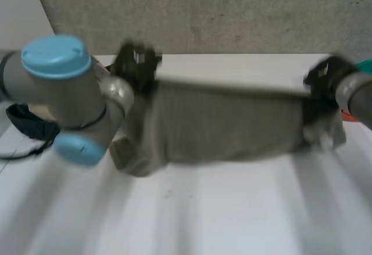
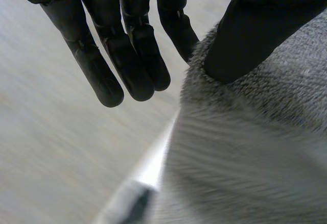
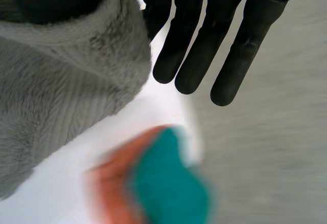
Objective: Fold the laundry.
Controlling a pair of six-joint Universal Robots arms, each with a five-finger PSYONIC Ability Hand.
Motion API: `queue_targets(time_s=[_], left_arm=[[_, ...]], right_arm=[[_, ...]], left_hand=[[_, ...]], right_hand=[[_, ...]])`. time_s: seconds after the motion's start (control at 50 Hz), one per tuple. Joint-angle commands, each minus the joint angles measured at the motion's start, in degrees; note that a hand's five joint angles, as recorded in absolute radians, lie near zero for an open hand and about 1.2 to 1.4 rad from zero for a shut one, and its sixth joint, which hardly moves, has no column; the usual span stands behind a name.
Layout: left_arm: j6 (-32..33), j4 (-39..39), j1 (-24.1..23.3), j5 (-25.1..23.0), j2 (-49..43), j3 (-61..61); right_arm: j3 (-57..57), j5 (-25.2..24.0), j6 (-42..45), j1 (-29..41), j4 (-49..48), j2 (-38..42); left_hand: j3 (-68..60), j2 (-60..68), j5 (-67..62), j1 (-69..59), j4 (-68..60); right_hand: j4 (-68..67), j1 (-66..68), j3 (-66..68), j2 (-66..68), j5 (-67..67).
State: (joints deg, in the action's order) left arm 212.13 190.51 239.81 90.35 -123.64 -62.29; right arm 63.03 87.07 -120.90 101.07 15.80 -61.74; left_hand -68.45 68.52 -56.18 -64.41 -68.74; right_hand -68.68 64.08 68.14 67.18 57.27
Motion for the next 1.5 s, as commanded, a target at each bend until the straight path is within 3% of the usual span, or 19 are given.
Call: queue_targets(time_s=[0.02,0.08,0.14,0.42,0.58,0.66,0.7,0.76,0.8,0.92,1.08,1.1,1.12,1.24,1.32,1.42,1.5], left_arm=[[6.5,28.2,1.1,1.3,-1.5,13.6],[6.5,36.4,1.5,1.5,-0.8,13.0],[6.5,35.9,1.4,1.5,-0.1,11.1],[3.6,29.6,1.4,1.4,7.0,-19.6],[3.7,29.0,0.5,1.6,4.4,-29.7],[3.6,28.3,0.0,1.6,2.8,-31.5],[3.5,27.3,0.1,1.6,3.0,-32.8],[3.4,26.4,0.2,1.6,3.4,-33.5],[3.4,25.5,0.3,1.6,3.9,-34.0],[2.9,23.2,0.4,1.6,5.6,-35.0],[2.8,21.4,0.3,1.6,8.0,-36.2],[2.8,21.2,0.3,1.7,8.3,-36.4],[2.8,20.7,0.3,1.7,9.2,-36.7],[2.9,16.5,0.3,1.7,15.8,-37.6],[3.1,12.0,0.3,1.7,23.7,-37.3],[3.6,3.9,0.7,1.3,35.5,-35.4],[3.6,-3.6,1.0,1.1,39.7,-32.5]], right_arm=[[-10.0,-0.1,-1.3,1.0,-39.2,3.1],[-7.1,-1.5,-2.0,1.3,-54.2,1.7],[-5.6,-2.6,-2.3,1.3,-55.4,0.9],[9.7,-4.9,-18.2,-0.4,-32.8,-1.1],[14.8,-10.3,-30.5,-3.7,-26.4,5.7],[14.8,-10.3,-33.6,-4.5,-21.9,8.4],[15.0,-10.2,-34.7,-6.9,-18.2,9.0],[15.0,-10.2,-36.2,-8.4,-16.1,9.0],[15.0,-10.2,-39.0,-10.1,-14.5,9.0],[15.6,-10.1,-44.2,-13.4,-11.2,8.5],[19.3,-9.6,-43.9,-15.8,-10.3,5.7],[19.9,-9.8,-43.6,-15.9,-10.2,5.1],[21.0,-10.1,-42.5,-15.9,-10.4,3.7],[24.9,-10.7,-29.5,-15.8,-10.3,-3.4],[25.7,-9.7,-19.7,-15.6,-9.5,-14.1],[22.4,-9.4,-10.9,-15.4,-0.3,-27.2],[18.5,-11.0,-8.0,-15.9,11.1,-30.6]], left_hand=[[-11.5,11.5,-13.8,-15.6,-11.3],[-11.5,11.5,-13.8,-15.6,-11.3],[-11.5,11.5,-13.8,-15.6,-11.3],[-11.5,11.5,-13.8,-15.6,-11.3],[-11.5,11.5,-13.8,-15.6,-11.3],[-11.5,11.5,-13.8,-15.6,-11.3],[-11.5,11.5,-13.8,-15.6,-11.3],[-11.5,11.5,-13.8,-15.6,-11.3],[-11.5,11.5,-13.8,-15.6,-11.3],[-11.5,11.5,-13.8,-15.6,-11.3],[-11.5,11.5,-13.8,-15.6,-11.3],[-11.5,11.5,-13.8,-15.6,-11.3],[-11.5,11.5,-13.8,-15.6,-11.3],[-11.5,11.5,-13.8,-15.6,-11.3],[-11.5,11.5,-13.8,-15.6,-11.3],[-11.5,11.5,-13.8,-15.6,-11.3],[-11.5,11.5,-13.8,-15.6,-11.3]], right_hand=[[-11.3,15.9,11.9,12.8,12.7],[-11.3,15.9,11.9,12.8,12.7],[-11.3,15.9,11.9,12.8,12.7],[-11.3,15.9,11.9,12.8,12.7],[-11.3,15.9,11.9,12.8,12.7],[-3.7,8.3,4.2,5.2,5.1],[10.1,-5.5,-9.6,-8.6,-8.7],[14.2,-9.6,-13.6,-12.7,-12.8],[24.7,-20.1,-24.2,-23.2,-23.3],[31.2,-26.6,-30.6,-29.7,-29.8],[24.3,-19.7,-23.8,-22.8,-22.9],[16.6,-12.0,-16.1,-15.1,-15.2],[-11.0,15.6,11.6,12.5,12.5],[-11.3,15.9,11.9,12.8,12.7],[-11.3,15.9,11.9,12.8,12.7],[-11.3,15.9,11.9,12.8,12.7],[-11.3,15.9,11.9,12.8,12.7]])
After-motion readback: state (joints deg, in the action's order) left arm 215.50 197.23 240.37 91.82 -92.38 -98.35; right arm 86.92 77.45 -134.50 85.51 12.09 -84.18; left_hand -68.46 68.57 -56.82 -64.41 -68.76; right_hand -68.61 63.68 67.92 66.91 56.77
